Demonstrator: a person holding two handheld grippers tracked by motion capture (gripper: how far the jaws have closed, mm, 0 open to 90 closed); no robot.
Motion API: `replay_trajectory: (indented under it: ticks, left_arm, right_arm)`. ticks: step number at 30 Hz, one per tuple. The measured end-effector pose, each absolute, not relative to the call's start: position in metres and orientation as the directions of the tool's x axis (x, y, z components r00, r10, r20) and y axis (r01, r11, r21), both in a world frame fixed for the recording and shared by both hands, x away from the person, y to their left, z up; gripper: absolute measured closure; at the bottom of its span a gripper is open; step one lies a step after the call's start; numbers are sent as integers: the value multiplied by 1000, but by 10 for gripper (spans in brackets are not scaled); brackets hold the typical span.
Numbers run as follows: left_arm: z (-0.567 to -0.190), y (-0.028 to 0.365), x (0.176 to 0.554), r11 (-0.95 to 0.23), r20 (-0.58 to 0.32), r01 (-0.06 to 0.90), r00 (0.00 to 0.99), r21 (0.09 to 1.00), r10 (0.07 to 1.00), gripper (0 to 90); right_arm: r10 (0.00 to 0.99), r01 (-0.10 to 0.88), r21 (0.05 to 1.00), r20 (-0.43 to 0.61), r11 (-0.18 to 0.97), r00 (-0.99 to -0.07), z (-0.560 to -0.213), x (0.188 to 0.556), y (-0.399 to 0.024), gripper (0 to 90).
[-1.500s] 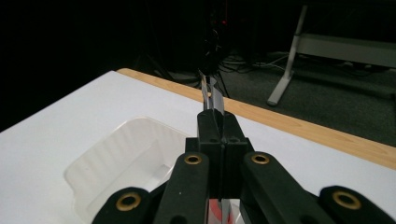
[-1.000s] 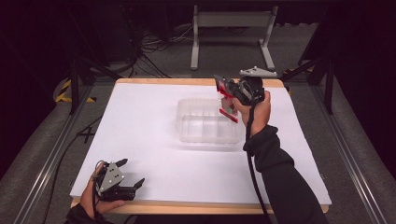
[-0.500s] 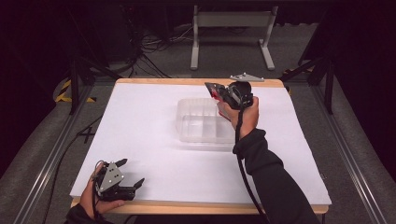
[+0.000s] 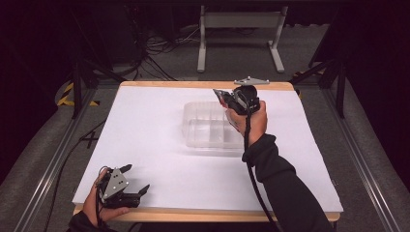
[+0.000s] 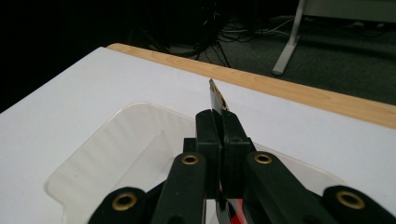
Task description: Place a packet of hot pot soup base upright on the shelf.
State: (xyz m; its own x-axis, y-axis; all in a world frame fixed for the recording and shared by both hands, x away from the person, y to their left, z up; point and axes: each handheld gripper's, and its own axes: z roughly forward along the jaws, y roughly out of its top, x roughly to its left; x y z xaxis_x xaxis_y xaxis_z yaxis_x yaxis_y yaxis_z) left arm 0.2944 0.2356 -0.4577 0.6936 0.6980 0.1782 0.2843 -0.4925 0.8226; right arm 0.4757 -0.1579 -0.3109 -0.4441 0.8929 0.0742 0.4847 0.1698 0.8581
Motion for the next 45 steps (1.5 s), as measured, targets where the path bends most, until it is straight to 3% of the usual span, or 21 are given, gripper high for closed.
replay_trajectory:
  ticks: [9, 32, 45]
  left_arm:
    - [-458, 236, 294, -496, 181, 280, 697, 822, 694, 112]
    - [-457, 235, 294, -492, 180, 284, 692, 823, 699, 111]
    - [-457, 235, 294, -491, 179, 285, 690, 823, 701, 111]
  right_arm:
    - [887, 510, 838, 72, 194, -456, -319, 472, -162, 850]
    - [823, 467, 850, 72, 245, -563, -345, 436, -186, 801]
    - [819, 456, 847, 45, 272, -573, -354, 429, -191, 830]
